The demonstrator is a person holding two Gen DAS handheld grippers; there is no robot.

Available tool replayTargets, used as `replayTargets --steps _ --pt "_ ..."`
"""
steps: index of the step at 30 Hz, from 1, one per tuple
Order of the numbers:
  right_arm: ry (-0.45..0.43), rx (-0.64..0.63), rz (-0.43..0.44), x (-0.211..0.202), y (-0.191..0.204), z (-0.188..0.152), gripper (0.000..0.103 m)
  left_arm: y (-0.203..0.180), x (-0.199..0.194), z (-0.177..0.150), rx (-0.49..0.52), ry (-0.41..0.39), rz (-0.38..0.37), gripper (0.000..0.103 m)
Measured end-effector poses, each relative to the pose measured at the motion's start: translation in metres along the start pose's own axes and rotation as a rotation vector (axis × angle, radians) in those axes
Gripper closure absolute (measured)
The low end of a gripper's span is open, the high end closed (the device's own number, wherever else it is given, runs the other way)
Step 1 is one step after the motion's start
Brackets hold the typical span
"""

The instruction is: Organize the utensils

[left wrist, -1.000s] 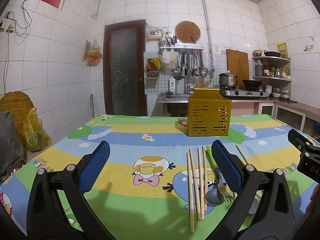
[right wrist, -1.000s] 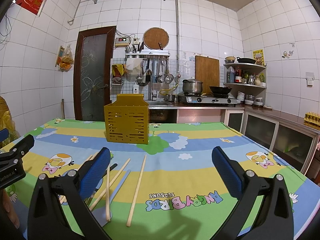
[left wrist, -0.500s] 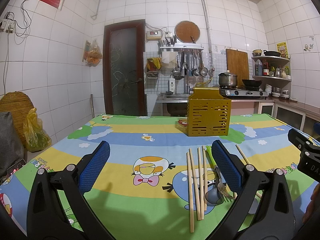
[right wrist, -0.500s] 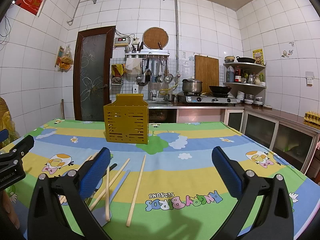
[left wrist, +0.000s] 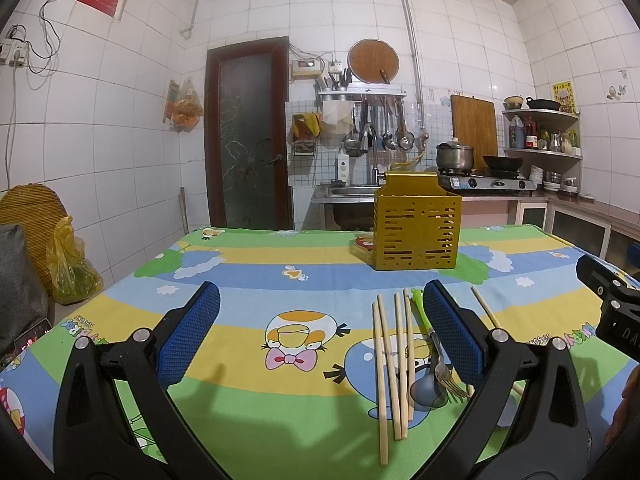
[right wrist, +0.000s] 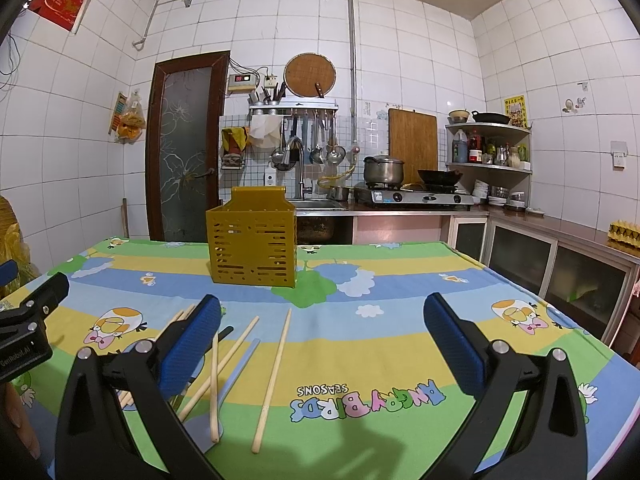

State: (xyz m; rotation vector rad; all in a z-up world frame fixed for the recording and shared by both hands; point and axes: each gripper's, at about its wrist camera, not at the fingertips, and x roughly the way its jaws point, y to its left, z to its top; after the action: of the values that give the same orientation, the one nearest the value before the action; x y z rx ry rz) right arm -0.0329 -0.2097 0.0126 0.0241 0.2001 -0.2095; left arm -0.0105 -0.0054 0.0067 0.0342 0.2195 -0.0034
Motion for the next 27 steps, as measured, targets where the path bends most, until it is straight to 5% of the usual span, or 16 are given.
replayTargets --steps 27 --pt "0.038 0.0 -0.018 0.007 0.001 -0.002 0.004 -0.002 0.015 -0.003 0.022 0.066 -0.003 0.005"
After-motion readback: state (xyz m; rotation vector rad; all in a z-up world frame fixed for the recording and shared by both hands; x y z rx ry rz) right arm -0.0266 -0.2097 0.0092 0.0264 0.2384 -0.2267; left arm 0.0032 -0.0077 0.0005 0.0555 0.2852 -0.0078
